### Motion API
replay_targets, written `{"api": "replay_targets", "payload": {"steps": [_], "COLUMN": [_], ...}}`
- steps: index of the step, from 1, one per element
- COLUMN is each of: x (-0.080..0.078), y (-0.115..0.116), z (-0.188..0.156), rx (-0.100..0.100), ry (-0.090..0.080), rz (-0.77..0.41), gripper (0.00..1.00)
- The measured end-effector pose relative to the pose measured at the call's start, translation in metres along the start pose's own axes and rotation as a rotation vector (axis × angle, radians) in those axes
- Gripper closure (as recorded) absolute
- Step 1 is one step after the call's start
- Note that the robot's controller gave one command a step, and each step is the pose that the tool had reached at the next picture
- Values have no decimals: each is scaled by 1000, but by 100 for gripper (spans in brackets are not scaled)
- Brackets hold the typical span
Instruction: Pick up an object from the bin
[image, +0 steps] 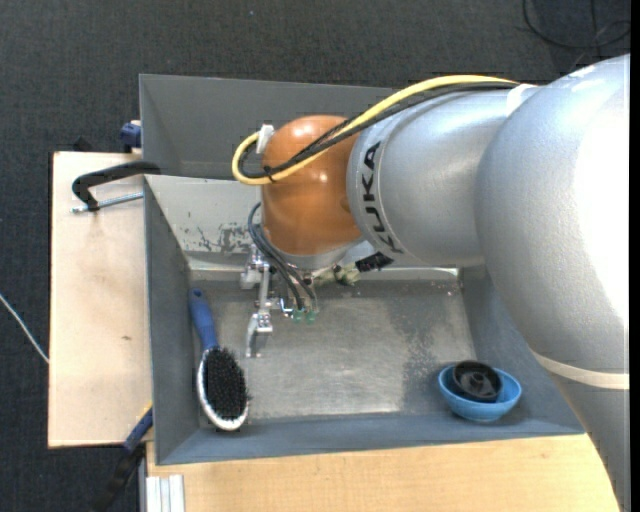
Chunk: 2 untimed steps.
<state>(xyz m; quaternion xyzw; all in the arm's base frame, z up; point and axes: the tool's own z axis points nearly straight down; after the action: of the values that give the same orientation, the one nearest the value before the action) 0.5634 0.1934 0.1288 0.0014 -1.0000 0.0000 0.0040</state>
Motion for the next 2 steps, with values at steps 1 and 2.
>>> {"api": "replay_targets", "payload": {"steps": [1,2], "x": [61,63], "y": [19,20], "z": [54,55], "rx": [4,5], "ry": [-16,-9], "rz": [-164,-167], "gripper": [0,100]}}
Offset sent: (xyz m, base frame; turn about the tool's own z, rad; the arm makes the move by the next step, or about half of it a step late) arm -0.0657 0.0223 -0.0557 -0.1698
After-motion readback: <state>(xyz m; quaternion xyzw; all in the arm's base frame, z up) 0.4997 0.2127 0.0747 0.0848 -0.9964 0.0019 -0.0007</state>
